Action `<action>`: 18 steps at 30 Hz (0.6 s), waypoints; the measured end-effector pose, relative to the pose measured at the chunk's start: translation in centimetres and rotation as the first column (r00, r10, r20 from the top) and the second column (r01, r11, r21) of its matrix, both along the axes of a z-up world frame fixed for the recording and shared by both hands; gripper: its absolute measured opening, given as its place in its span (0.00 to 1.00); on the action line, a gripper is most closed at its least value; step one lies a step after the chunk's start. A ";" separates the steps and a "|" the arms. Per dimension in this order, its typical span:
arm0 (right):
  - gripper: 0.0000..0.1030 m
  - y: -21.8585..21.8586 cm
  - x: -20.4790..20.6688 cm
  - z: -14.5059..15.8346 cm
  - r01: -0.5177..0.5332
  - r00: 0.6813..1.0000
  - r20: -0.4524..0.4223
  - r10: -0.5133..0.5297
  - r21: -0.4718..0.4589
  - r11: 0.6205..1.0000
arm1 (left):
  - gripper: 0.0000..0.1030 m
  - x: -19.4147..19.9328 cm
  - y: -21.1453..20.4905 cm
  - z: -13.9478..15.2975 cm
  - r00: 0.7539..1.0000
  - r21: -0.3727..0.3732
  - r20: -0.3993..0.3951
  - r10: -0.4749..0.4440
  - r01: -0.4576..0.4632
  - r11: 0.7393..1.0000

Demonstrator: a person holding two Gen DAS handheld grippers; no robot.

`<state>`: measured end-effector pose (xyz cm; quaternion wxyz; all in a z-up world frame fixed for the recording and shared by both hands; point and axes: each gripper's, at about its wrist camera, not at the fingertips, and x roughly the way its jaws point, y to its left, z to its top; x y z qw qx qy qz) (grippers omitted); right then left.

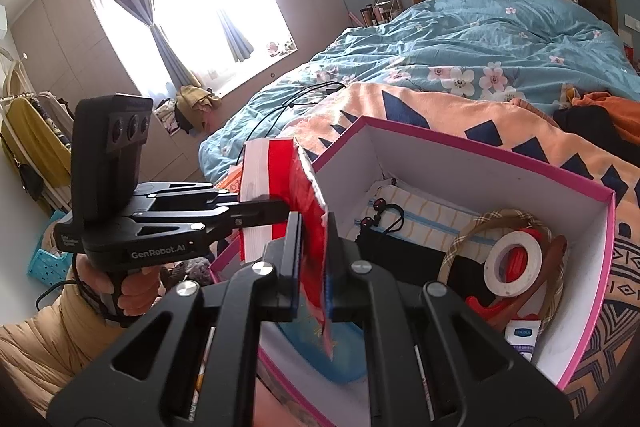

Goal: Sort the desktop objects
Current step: 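Lower the red bag into the pink box with both grippers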

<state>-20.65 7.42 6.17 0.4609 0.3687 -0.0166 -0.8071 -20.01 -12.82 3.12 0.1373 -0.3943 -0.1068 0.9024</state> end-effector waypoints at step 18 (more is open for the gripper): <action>0.10 0.0 -1.3 -0.7 0.000 1.000 0.027 0.000 -0.004 1.000 | 0.11 -1.2 0.0 -0.6 1.000 -0.006 0.013 0.015 -0.015 1.000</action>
